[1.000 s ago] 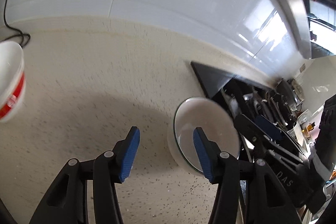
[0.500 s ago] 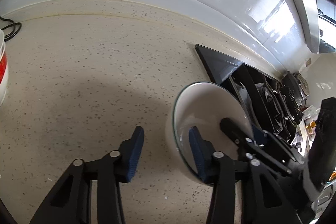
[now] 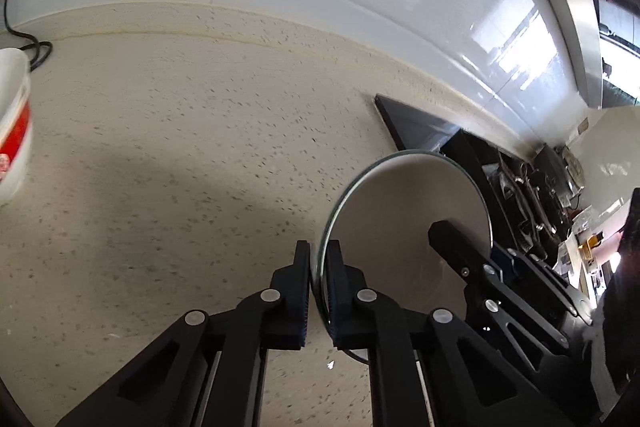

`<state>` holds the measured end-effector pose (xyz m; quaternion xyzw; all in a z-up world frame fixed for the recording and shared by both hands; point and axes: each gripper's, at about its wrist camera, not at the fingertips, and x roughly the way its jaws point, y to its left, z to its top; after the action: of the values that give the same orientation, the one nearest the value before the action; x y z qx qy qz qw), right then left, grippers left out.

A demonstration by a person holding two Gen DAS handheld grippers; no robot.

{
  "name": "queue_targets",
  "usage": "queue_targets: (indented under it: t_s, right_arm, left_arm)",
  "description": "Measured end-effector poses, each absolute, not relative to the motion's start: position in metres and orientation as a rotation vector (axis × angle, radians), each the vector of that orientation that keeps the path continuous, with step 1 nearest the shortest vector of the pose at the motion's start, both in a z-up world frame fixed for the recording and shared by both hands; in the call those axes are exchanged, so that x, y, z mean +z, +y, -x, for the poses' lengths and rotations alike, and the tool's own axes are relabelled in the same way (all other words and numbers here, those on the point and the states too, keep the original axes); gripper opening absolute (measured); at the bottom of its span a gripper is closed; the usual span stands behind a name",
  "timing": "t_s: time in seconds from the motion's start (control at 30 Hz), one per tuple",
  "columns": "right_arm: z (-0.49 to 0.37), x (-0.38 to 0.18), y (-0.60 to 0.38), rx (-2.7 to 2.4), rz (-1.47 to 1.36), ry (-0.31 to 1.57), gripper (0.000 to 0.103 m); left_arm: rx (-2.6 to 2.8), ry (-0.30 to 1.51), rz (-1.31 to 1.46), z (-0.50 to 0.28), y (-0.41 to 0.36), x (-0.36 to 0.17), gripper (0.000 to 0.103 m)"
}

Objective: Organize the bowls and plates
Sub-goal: 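Close both grippers on the rim of the green-rim bowl, then carry the green-rim bowl to the rice cooker and lower it onto the bowls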

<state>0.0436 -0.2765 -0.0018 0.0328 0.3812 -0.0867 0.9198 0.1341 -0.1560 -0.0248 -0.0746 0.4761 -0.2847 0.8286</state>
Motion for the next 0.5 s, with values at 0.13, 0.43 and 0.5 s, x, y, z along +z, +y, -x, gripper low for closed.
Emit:
queue_targets:
  t_s: [0.13, 0.43, 0.5]
  right_arm:
    - [-0.047, 0.005, -0.260, -0.164, -0.053, 0.770, 0.020]
    - [-0.070, 0.038, -0.213, -0.089, -0.041, 0.719, 0.020]
    - [-0.077, 0.048, -0.199, -0.066, -0.037, 0.705, 0.020]
  left_arm:
    - [-0.585, 0.975, 0.166, -0.132, -0.139, -0.016, 0.007]
    - [-0.517, 0.886, 0.209, -0.136, -0.086, 0.017, 0.007]
    - [-0.491, 0.858, 0.226, -0.140, -0.066, 0.030, 0.007]
